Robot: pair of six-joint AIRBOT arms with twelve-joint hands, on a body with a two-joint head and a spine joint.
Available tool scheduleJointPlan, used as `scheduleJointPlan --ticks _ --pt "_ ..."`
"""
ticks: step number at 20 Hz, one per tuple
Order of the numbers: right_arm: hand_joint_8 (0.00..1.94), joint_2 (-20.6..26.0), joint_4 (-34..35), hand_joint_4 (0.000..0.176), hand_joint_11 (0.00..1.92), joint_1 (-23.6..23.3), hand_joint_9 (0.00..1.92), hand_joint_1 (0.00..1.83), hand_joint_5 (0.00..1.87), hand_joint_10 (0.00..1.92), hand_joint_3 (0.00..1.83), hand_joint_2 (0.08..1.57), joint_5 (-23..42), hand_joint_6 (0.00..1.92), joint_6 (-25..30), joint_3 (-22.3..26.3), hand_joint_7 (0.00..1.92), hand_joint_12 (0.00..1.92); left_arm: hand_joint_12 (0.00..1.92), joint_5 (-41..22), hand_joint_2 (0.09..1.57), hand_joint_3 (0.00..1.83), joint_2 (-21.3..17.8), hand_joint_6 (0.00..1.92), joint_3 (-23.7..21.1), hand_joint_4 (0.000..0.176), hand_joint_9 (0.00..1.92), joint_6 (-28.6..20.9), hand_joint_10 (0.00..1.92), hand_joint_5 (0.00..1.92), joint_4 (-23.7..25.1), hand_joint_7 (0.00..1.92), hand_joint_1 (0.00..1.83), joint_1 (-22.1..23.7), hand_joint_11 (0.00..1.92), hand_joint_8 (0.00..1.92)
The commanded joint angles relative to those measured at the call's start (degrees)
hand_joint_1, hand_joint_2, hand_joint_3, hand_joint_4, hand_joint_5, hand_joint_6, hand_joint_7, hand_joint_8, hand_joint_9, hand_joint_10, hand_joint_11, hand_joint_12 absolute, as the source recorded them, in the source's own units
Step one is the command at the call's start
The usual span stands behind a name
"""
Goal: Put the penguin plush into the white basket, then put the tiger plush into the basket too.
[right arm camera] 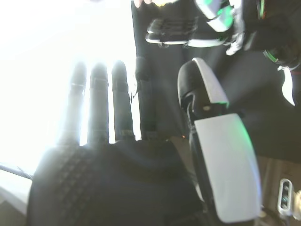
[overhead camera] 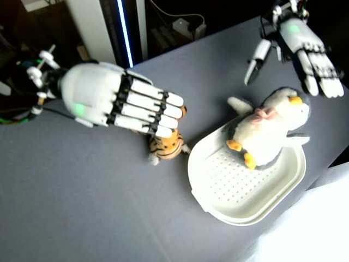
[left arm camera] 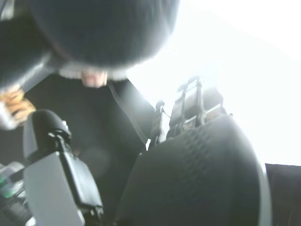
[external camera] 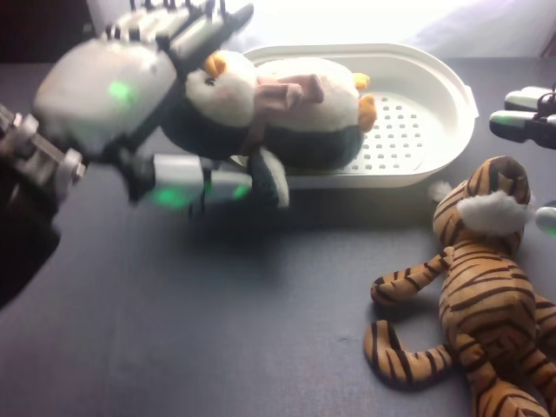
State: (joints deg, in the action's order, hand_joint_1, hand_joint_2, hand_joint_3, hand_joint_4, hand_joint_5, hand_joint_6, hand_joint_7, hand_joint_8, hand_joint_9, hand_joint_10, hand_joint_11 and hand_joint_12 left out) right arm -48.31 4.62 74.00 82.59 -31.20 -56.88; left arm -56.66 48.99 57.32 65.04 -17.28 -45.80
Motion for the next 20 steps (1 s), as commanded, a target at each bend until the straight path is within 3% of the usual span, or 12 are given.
scheduleJointPlan --ticks 1,2,5,6,7,8,10,12,13,18,19,20 --pt "0.0 0.5 -0.8 0.032 0.01 0.0 0.17 0.8 0.38 0.0 0.0 1.19 7.6 0.0 0.5 0.6 0.21 0.51 0.0 -11.1 0.75 0.0 -0.9 0.0 -1.3 0.176 0.0 -0.2 0.0 0.0 3.7 0.0 0.89 -0.2 0.0 0.0" --pt "0.0 1.1 -1.6 0.057 0.0 0.5 0.16 0.79 0.34 0.0 0.0 1.17 7.5 0.0 0.5 1.0 0.18 0.51 0.0 -12.7 0.73 0.0 -2.1 0.0 -2.9 0.176 0.0 -0.3 0.0 0.0 4.7 0.0 0.85 -1.7 0.0 0.0" --pt "0.0 1.9 -3.3 0.11 0.0 4.6 0.21 0.83 0.3 0.0 0.0 1.09 6.2 0.0 0.5 1.7 0.21 0.76 0.0 -18.7 0.74 0.0 -5.2 0.0 -7.7 0.176 0.0 -2.5 0.0 0.0 6.7 0.0 0.78 -8.3 0.0 0.0" --pt "0.0 1.9 -4.3 0.09 0.02 4.6 0.2 0.88 0.31 0.0 0.0 1.07 4.3 0.0 0.5 1.9 0.21 0.78 0.0 -19.8 0.72 0.0 -5.3 0.0 -8.1 0.176 0.0 -4.2 0.0 0.0 7.4 0.0 0.77 -9.6 0.0 0.0" --pt "0.0 1.9 -5.1 0.116 0.03 4.6 0.17 0.9 0.28 0.0 0.0 1.06 1.9 0.0 0.5 2.2 0.16 0.86 0.0 -21.0 0.71 0.0 -5.2 0.0 -8.4 0.176 0.0 -5.4 0.0 0.0 7.7 0.0 0.74 -10.7 0.0 0.0" --pt "0.0 1.9 -5.6 0.116 0.03 4.6 0.17 0.9 0.28 0.0 0.0 1.06 0.5 0.0 0.6 2.2 0.16 0.86 0.0 -21.6 0.71 0.0 -5.2 0.0 -8.5 0.176 0.0 -5.6 0.0 0.0 7.7 0.0 0.74 -11.3 0.0 0.0" --pt "0.0 1.8 -6.8 0.097 0.05 4.5 0.17 0.95 0.31 0.0 0.0 1.05 -3.1 0.0 0.6 2.0 0.18 0.81 0.0 -22.1 0.7 0.0 -5.1 0.0 -8.9 0.176 0.0 -5.9 0.0 0.0 7.7 0.0 0.75 -11.8 0.0 0.0" --pt "0.0 1.4 -8.1 0.091 0.12 4.0 0.19 0.95 0.32 0.0 0.0 1.05 -7.4 0.0 0.6 1.4 0.2 0.6 0.0 -22.2 0.71 0.0 -4.8 0.0 -9.0 0.176 0.0 -6.4 0.0 0.0 7.7 0.0 0.72 -12.2 0.0 0.0" --pt "0.0 0.6 -9.1 0.076 0.17 2.9 0.21 0.97 0.34 0.0 0.0 1.05 -10.6 0.0 0.6 0.6 0.22 0.53 0.0 -22.2 0.73 0.0 -4.7 0.0 -9.0 0.176 0.0 -6.6 0.0 0.0 7.6 0.0 0.69 -12.2 0.0 0.0" --pt "0.0 -2.1 -9.8 0.03 0.38 0.5 0.49 1.08 0.48 0.01 0.0 1.07 -17.0 0.0 -0.3 -1.3 0.41 0.36 0.0 -23.1 0.78 0.01 -4.7 0.0 -8.8 0.176 0.0 -7.5 0.0 0.0 7.6 0.0 0.66 -12.8 0.0 0.0" --pt "0.0 -2.7 -9.7 0.001 0.55 -0.2 0.75 1.07 0.56 0.03 0.0 1.14 -18.3 0.0 -0.9 -1.7 0.57 0.68 0.0 -23.1 0.76 0.0 -4.7 0.0 -8.8 0.176 0.0 -7.5 0.0 0.0 7.5 0.0 0.7 -12.8 0.0 0.0" --pt "0.0 -3.0 -9.7 0.001 0.55 -0.7 0.75 1.07 0.56 0.03 0.0 1.14 -19.0 0.0 -1.6 -1.8 0.57 0.68 0.0 -23.0 0.76 0.0 -4.6 0.0 -8.7 0.176 0.0 -7.7 0.0 0.0 7.3 0.0 0.7 -12.8 0.0 0.0"
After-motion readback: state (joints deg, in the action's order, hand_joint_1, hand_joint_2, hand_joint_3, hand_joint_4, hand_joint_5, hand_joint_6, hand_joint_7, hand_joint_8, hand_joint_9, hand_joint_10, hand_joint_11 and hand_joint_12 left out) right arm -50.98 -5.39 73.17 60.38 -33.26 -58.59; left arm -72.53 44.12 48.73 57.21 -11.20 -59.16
